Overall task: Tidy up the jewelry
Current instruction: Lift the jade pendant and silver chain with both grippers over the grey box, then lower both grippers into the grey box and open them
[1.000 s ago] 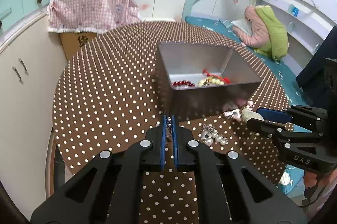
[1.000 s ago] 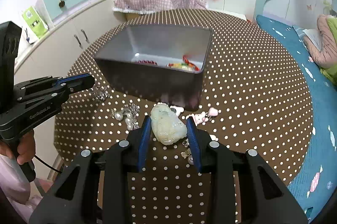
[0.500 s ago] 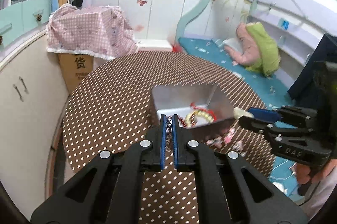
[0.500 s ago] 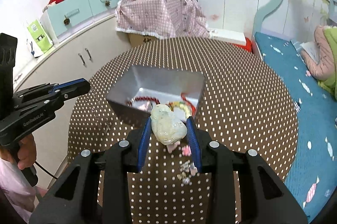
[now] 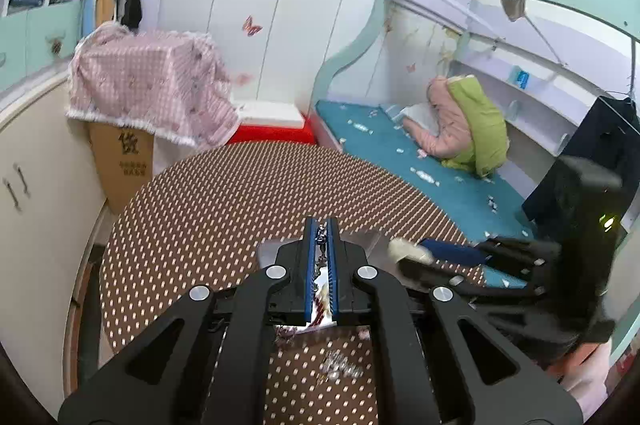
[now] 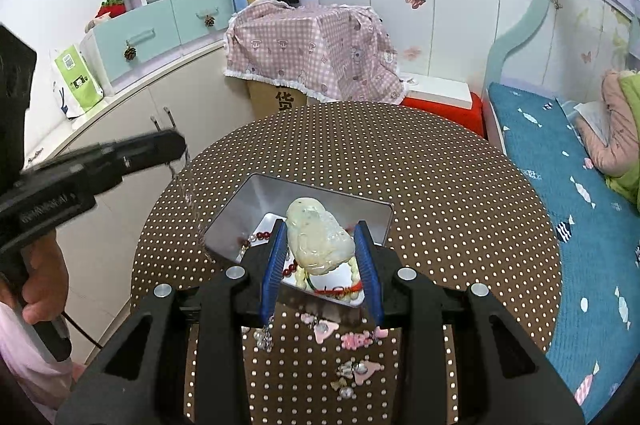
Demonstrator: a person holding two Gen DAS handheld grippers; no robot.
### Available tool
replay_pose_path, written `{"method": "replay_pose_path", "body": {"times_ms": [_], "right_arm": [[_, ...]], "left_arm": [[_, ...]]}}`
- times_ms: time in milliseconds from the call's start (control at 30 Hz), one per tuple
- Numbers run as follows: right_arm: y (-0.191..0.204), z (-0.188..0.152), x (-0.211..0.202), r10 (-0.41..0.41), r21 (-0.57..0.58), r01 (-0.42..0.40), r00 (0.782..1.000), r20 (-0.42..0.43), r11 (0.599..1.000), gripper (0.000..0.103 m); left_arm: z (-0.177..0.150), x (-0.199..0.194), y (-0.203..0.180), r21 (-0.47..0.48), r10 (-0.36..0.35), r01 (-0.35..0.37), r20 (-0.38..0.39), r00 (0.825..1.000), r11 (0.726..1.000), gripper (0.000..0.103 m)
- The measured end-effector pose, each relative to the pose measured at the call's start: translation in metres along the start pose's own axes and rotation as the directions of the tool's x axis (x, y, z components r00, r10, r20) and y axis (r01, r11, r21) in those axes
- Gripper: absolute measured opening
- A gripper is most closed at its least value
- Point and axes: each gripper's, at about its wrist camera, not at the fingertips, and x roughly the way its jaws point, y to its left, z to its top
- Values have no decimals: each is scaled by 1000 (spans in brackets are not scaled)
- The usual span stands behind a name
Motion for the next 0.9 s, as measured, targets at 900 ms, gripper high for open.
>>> {"method": "replay_pose_path", "body": {"times_ms": [900], "right_arm": [[-13,0,54,8,2,-8,991,-133,1000,32]], "left_arm": [[-46,117,15,44,59,-48,-295,954,998,18]]}}
